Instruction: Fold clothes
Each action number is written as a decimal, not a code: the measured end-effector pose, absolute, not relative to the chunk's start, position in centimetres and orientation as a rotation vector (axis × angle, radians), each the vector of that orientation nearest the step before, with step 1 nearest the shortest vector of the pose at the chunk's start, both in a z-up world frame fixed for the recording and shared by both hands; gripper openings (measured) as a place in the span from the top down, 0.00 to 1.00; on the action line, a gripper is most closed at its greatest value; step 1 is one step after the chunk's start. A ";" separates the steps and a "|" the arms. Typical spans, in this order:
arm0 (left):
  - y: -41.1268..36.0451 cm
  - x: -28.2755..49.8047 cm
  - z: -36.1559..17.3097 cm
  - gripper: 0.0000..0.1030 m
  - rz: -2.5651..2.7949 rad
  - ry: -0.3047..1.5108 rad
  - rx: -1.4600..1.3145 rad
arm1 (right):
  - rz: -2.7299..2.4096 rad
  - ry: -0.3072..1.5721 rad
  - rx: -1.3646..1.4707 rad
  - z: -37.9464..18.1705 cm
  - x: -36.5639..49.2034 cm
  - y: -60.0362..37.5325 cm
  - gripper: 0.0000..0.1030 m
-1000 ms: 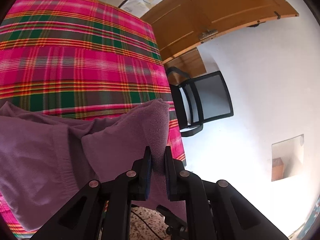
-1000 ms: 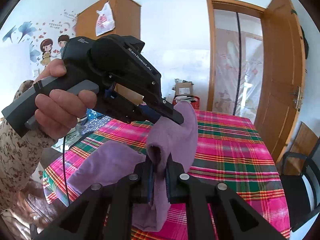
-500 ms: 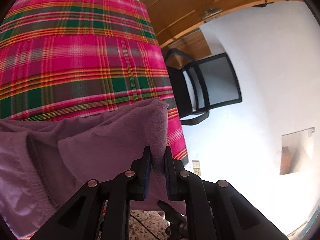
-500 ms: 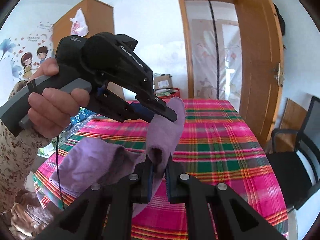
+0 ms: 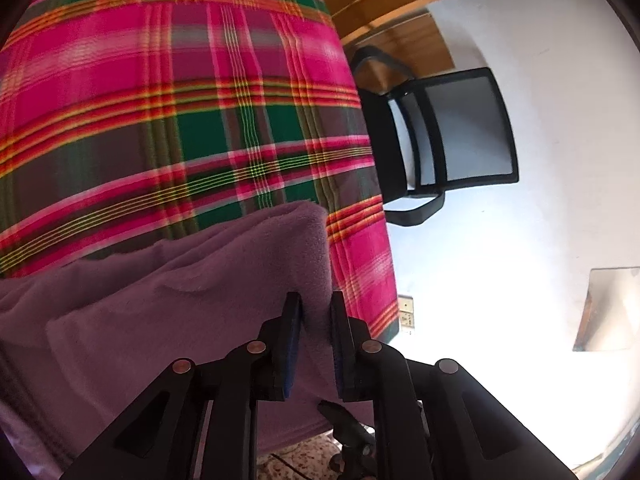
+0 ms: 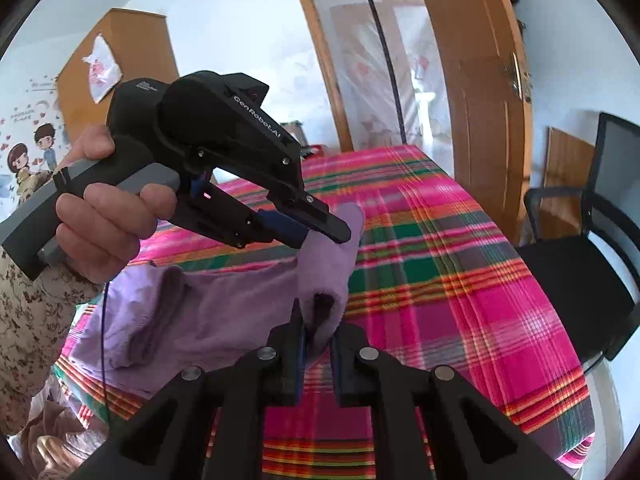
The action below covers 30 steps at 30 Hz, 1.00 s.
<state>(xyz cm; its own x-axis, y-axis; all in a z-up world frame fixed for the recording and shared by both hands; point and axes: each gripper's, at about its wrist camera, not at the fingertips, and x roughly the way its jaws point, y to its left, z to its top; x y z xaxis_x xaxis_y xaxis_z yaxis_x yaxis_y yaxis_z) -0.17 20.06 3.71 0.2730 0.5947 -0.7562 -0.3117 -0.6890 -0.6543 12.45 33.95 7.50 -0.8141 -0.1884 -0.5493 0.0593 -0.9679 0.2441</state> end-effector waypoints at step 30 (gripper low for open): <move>4.7 4.9 8.0 0.67 1.703 -0.473 -1.613 | -2.956 -0.235 1.000 6.7 14.4 34.3 0.73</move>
